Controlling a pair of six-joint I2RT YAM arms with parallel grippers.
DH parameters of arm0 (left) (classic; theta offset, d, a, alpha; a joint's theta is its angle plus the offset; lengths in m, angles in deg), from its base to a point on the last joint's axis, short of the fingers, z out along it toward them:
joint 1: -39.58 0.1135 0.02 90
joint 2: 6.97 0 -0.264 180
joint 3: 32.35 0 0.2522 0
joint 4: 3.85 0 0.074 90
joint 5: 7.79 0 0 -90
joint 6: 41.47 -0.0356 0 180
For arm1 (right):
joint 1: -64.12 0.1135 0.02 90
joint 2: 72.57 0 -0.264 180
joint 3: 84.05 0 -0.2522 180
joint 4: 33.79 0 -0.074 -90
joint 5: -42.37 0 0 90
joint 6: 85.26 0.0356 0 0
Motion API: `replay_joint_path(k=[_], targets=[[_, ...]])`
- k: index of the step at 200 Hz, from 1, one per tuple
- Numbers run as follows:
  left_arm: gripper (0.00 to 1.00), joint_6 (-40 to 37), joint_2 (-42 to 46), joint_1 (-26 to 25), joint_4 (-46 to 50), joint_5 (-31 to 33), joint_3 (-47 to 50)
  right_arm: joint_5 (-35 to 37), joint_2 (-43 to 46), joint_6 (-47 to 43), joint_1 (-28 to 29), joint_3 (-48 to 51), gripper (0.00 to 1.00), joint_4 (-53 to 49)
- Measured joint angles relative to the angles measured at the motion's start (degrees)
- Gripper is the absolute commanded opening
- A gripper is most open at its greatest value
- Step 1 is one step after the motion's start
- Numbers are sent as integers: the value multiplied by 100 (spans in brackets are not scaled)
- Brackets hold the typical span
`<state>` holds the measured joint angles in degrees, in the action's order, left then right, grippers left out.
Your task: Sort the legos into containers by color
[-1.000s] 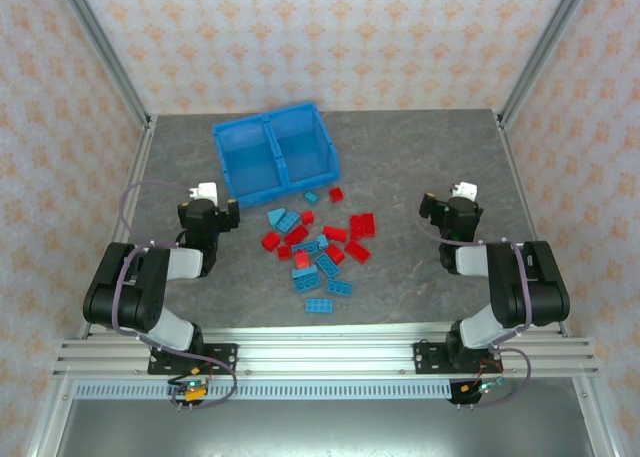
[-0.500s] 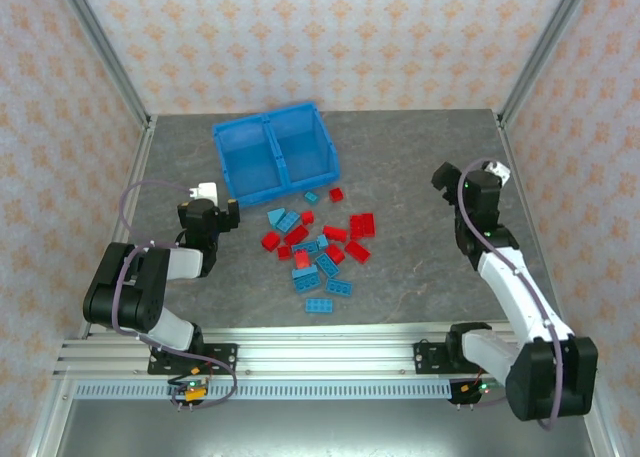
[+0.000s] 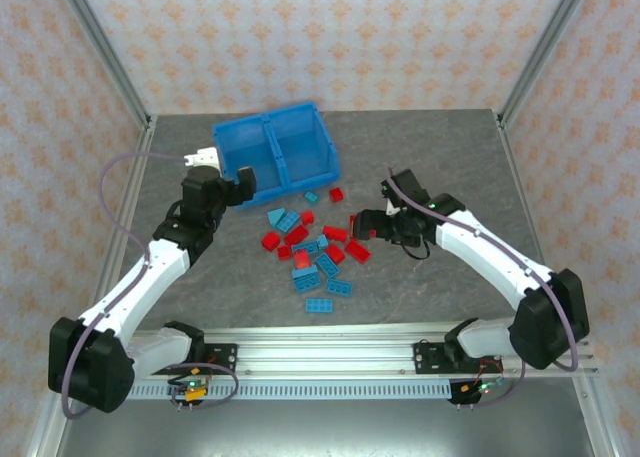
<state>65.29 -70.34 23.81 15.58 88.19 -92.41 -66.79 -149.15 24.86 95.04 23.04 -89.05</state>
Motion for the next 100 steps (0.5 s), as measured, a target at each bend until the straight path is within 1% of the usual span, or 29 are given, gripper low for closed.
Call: replay_joint_path(k=[14, 27, 55, 76, 100], targets=[[100, 330, -26, -289, 732, -184, -153, -131, -138, -13, 92, -83, 100, -31], [99, 496, -164, -527, 1342, -501, -177, -227, -247, -26, 149, -155, 100, -37], [92, 535, -743, -911, 2212, -966, -181, -245, -413, -63, 293, -315, 100, -79], [86, 431, -1344, -986, 2618, -1158, -315, -208, -466, -70, 457, -376, 100, -101], [78, 214, -2057, -986, 2852, -1193, -715, -166, -466, -68, 605, -376, 99, -138]])
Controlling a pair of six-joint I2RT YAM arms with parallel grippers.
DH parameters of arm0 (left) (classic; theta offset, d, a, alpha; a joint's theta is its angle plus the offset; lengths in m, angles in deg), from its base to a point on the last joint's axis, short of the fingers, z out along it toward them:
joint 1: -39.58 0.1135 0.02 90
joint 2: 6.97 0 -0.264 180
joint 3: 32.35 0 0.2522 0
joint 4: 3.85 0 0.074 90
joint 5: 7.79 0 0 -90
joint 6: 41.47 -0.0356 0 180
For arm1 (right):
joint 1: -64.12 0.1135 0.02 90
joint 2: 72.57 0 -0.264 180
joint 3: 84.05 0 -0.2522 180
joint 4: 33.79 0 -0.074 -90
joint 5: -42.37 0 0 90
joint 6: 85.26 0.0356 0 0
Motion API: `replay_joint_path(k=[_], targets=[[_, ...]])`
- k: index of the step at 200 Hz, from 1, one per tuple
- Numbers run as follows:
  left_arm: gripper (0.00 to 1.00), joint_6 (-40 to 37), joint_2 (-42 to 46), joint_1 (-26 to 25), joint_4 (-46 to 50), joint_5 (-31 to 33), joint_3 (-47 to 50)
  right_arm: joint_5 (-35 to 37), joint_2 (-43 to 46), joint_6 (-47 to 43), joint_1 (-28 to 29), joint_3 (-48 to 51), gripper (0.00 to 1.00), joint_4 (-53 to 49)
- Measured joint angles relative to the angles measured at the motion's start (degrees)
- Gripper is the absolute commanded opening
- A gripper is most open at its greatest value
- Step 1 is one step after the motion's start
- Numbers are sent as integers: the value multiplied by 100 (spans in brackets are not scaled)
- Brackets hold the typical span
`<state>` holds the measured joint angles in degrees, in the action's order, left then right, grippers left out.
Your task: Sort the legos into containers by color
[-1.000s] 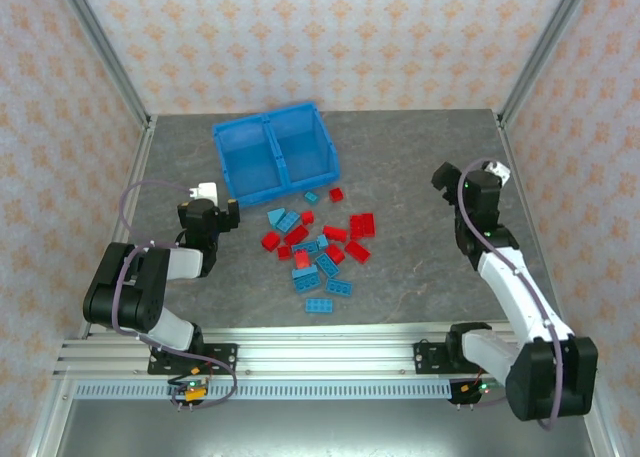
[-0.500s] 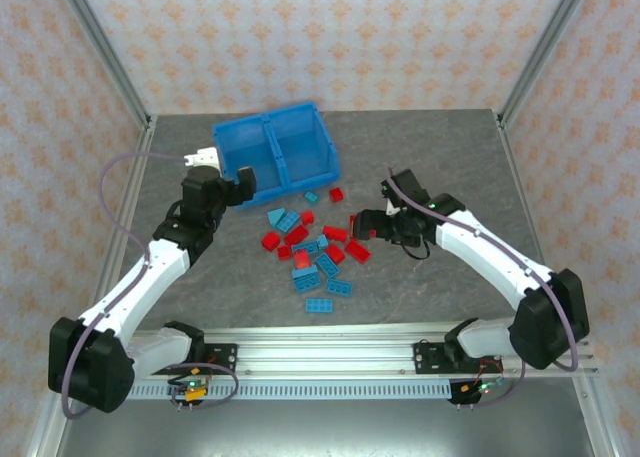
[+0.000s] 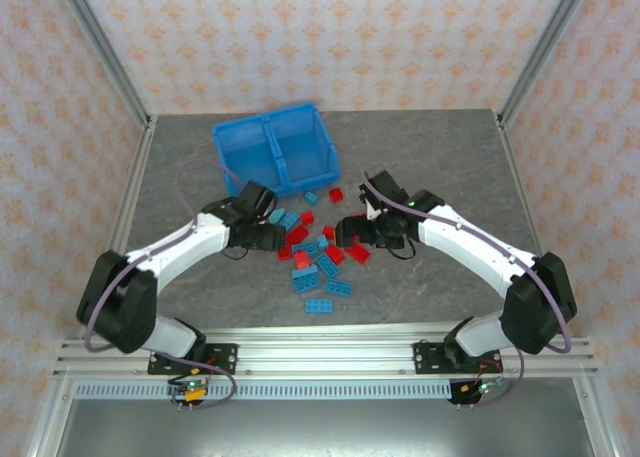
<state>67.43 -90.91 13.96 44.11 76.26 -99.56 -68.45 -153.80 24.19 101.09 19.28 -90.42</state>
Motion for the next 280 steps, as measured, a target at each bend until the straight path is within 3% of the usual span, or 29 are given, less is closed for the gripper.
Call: replay_joint_path(k=[30, 95, 121, 171, 197, 239, 280], targets=[[59, -337, -682, 0, -2, -35, -437, 87, 39, 9, 37, 0, 99, -63], [48, -490, -1270, 0, -22, -66, -588, 260, 319, 70, 37, 0, 99, -190], [32, -487, -1290, 0, -79, -61, -498, 264, 317, 70, 37, 0, 100, -214], [30, -369, -1237, 0, -96, -2, -498, 302, 365, 146, 37, 0, 100, -254], [30, -310, -739, 0, 243, 160, -614, 367, 601, 197, 39, -17, 100, -284], [29, -345, 120, 20, 549, 1099, -2072, 540, 887, 267, 37, -271, 100, -302], [28, -409, -468, 540, 39, 1884, -2881, 610, 979, 319, 39, -321, 100, -323]])
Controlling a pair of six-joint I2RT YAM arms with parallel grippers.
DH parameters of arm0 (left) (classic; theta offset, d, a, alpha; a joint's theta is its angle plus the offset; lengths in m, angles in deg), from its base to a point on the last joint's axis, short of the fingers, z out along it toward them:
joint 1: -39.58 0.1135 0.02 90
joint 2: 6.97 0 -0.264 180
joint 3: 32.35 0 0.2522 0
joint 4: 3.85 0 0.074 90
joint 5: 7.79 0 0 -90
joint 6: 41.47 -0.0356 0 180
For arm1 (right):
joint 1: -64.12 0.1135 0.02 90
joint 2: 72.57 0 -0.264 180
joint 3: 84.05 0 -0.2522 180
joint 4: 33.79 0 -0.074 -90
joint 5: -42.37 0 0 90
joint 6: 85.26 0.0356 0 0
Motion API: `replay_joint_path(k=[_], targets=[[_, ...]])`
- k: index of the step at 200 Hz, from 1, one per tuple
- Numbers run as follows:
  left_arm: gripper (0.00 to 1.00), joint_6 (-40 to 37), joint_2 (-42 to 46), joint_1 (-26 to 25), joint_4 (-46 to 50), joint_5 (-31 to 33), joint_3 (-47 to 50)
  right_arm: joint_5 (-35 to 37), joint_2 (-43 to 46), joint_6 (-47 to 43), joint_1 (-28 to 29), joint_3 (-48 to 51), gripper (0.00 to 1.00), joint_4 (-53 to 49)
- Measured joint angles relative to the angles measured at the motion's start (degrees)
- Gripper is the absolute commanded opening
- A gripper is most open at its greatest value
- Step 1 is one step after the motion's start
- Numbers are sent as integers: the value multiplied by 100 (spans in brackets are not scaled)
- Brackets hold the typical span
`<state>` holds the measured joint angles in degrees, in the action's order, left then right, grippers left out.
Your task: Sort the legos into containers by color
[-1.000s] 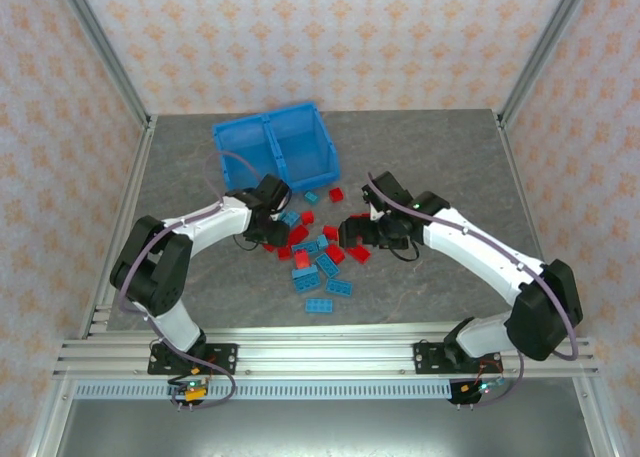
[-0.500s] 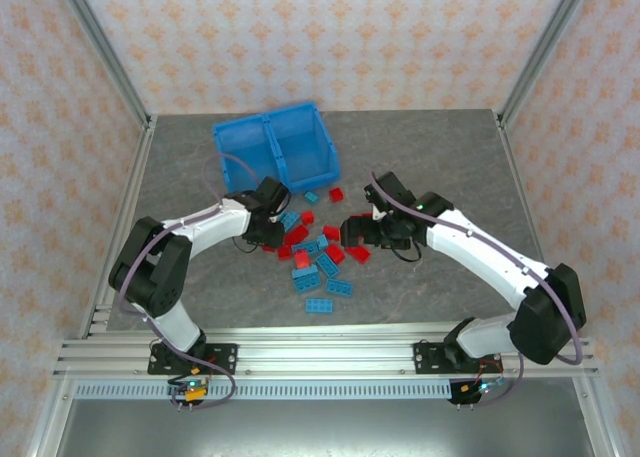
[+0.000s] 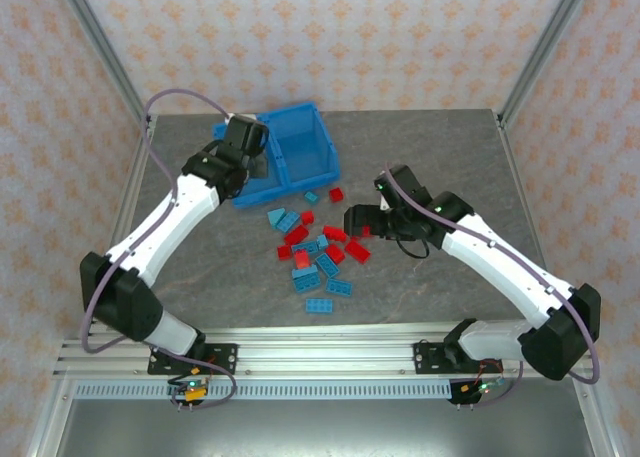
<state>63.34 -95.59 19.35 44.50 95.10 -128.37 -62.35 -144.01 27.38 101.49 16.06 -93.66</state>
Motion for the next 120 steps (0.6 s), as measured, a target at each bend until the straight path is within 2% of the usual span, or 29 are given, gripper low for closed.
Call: replay_joint_path(k=[26, 66, 88, 120], targets=[[28, -39, -988, 341, -326, 280, -365, 63, 184, 11, 0, 2, 100, -79], [30, -15, -2605, 634, -542, 251, -1152, 192, 420, 9, 0, 31, 100, -264], [41, 22, -3178, 715, -555, 146, -1410, 245, 439, 9, 0, 31, 100, -348], [53, 85, -3289, 719, -557, -2, -1414, 326, 474, 11, 0, 35, 100, -411]])
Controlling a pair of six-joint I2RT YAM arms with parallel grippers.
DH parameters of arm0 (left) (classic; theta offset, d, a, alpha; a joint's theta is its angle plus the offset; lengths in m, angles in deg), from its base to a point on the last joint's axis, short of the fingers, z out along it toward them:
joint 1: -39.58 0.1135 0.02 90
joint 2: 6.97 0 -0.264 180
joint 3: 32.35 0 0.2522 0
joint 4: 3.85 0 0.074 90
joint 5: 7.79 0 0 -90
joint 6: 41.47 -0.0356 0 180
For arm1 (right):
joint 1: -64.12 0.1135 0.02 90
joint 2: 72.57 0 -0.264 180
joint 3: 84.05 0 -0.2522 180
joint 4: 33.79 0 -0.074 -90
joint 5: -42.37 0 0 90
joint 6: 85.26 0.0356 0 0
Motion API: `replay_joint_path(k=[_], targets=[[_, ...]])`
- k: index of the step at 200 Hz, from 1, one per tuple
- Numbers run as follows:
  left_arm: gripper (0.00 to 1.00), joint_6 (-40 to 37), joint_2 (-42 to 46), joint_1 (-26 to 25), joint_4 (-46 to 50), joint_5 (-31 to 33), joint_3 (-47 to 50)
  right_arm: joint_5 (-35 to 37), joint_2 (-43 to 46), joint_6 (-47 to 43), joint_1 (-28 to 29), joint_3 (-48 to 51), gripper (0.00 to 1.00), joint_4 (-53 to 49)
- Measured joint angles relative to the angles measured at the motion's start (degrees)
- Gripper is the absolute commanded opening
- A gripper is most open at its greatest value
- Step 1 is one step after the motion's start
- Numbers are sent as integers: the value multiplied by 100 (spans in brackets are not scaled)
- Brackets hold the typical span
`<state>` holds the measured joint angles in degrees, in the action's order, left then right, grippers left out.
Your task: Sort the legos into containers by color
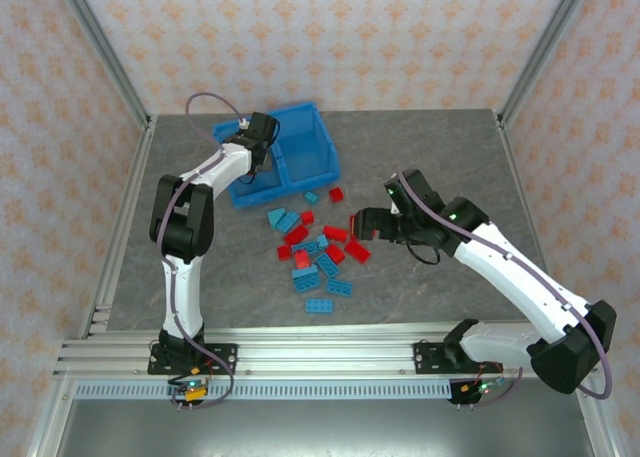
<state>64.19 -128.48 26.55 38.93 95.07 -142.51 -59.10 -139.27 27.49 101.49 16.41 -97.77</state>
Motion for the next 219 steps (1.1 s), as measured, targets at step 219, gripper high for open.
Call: replay_joint_path(k=[219], targets=[[93, -3598, 8275, -1698, 1696, -3279, 4371, 125, -5278, -664, 0, -3049, 61, 1346]])
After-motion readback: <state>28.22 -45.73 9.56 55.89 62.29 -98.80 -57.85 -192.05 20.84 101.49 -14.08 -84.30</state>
